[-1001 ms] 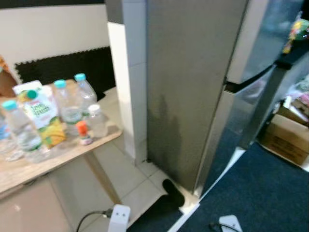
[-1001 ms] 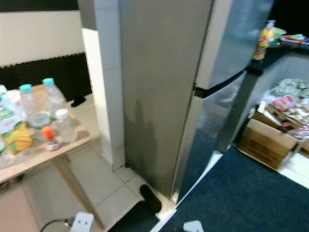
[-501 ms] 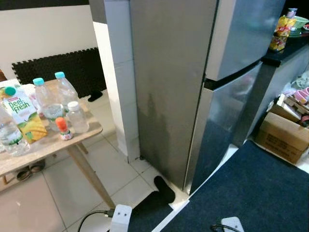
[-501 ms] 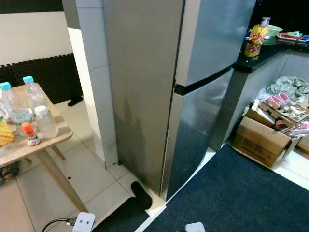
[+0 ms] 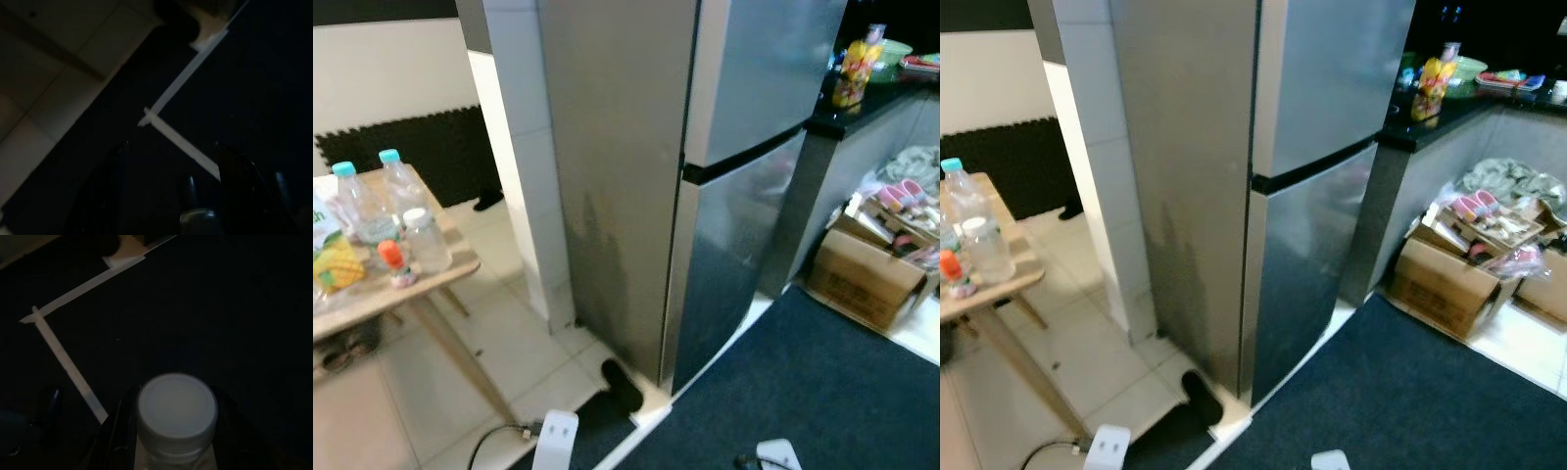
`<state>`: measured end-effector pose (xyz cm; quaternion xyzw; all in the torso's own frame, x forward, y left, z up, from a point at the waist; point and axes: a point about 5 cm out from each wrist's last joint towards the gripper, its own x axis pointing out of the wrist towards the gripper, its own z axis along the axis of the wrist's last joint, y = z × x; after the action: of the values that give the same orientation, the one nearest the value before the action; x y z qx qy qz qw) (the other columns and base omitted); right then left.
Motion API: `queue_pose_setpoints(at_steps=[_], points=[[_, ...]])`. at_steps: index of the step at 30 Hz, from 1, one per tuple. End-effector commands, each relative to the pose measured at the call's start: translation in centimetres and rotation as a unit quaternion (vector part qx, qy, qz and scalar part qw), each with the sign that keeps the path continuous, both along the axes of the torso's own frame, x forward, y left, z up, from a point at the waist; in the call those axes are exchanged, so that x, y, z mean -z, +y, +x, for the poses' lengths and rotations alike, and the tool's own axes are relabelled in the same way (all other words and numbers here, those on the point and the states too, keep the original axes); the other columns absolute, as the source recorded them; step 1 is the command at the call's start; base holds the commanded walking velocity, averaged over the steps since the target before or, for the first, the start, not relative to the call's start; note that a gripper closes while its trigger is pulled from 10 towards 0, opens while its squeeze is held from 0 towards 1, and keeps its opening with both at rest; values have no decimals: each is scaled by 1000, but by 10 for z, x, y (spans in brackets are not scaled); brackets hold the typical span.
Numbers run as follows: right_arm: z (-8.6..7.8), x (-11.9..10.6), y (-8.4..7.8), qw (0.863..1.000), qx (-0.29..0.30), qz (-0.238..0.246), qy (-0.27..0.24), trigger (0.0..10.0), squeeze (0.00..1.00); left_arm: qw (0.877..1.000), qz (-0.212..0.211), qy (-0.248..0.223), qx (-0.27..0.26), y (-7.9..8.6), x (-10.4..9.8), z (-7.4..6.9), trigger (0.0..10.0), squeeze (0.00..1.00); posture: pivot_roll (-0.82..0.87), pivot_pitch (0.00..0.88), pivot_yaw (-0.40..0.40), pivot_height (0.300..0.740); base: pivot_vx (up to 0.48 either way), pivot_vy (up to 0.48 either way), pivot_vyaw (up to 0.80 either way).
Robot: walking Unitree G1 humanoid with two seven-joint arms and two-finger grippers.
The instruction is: Restocking fridge
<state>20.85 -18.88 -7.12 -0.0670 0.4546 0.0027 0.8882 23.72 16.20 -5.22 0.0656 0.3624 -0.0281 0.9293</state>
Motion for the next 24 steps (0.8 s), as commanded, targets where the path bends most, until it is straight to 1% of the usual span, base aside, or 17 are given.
queue_pose_setpoints(at_steps=[1, 9, 14, 24], points=[[2, -1, 0, 1000, 1, 0, -4, 10000, 0, 1000, -1, 8, -9, 3, 2, -3, 10000, 0, -37, 84, 14, 740, 0, 0, 0], [1, -1, 0, 1000, 1, 1, -4, 10000, 0, 1000, -5, 5, -12, 4, 2, -2, 10000, 0, -39, 82, 19, 740, 0, 0, 0], [0, 0, 0, 1000, 9, 5, -4, 10000, 0, 1000, 6, 3, -3, 4, 1, -3, 10000, 0, -40, 78, 25, 740, 0, 0, 0], [-1, 0, 1, 1000, 9, 6, -5, 10000, 0, 1000, 10, 1, 3, 5, 0, -1, 10000, 0, -38, 68, 27, 740, 0, 0, 0]])
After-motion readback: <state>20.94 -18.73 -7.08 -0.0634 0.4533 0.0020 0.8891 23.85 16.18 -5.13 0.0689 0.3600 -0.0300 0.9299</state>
